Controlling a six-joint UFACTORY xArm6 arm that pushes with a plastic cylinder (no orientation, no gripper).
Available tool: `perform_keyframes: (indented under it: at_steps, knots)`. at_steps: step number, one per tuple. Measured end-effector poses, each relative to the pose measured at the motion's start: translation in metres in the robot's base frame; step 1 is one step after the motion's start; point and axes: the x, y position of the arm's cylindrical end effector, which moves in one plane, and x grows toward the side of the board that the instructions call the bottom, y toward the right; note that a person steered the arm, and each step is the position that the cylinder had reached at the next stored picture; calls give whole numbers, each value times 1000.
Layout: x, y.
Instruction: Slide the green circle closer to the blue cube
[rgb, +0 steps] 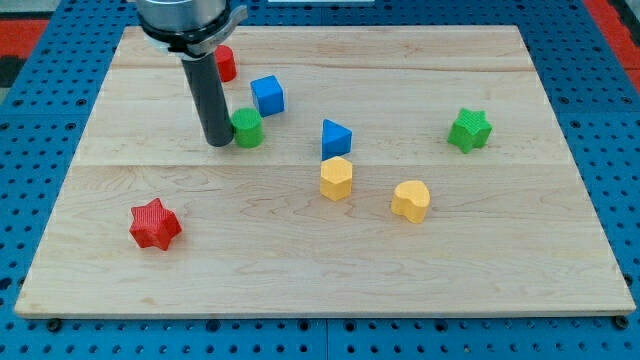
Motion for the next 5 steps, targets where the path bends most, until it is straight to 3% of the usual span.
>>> perform_keyframes:
  at_steps: [2,5]
  knots:
    - [-5,38]
    - [-19,51]
